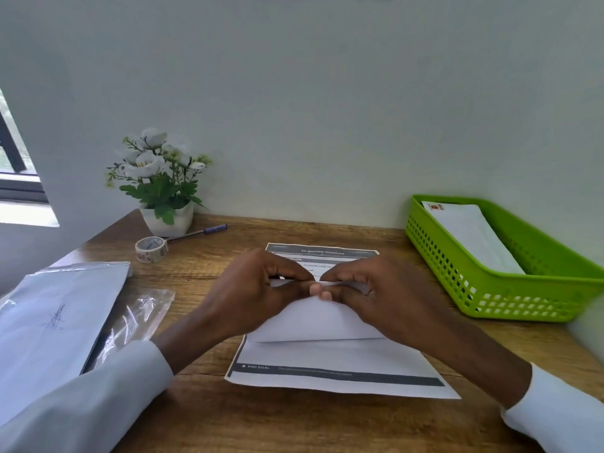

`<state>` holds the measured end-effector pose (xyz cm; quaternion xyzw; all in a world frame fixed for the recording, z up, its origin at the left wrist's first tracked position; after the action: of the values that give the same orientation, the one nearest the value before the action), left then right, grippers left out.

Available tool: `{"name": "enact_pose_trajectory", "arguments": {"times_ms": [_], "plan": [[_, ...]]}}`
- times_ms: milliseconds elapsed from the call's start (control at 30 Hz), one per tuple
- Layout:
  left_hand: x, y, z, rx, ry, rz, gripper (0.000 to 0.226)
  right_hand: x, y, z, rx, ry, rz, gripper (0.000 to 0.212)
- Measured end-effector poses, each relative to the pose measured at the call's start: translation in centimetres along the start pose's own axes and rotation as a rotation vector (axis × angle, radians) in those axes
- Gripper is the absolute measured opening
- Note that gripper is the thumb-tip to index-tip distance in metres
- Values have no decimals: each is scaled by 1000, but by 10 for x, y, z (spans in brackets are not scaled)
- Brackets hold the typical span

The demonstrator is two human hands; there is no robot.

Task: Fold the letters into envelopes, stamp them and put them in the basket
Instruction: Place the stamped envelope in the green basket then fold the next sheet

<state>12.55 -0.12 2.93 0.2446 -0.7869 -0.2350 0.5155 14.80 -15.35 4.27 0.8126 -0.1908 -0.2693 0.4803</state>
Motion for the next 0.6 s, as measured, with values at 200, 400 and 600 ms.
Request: {"name": "enact_pose_trajectory", "arguments": {"times_ms": [200, 400, 600], "plan": [[-1, 6, -2, -6, 11, 33, 17, 24, 4, -1, 22, -109, -152, 12], [-22, 22, -5, 67, 164, 212, 4, 59, 19, 3, 39, -263, -305, 12], [-55, 22, -1, 189, 443, 812, 40, 87, 17, 24, 407, -540, -819, 15]]}}
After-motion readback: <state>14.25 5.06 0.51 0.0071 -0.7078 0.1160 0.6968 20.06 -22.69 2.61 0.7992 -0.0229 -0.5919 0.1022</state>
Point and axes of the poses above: each hand's wrist, its own z-axis away from the middle knuckle, its own y-axis out of the back of the hand, x = y × z, the point moved 7 cm from there along -z, towards the middle knuckle, and after that the axes turned 7 degrees about y, right-handed, at the moved point
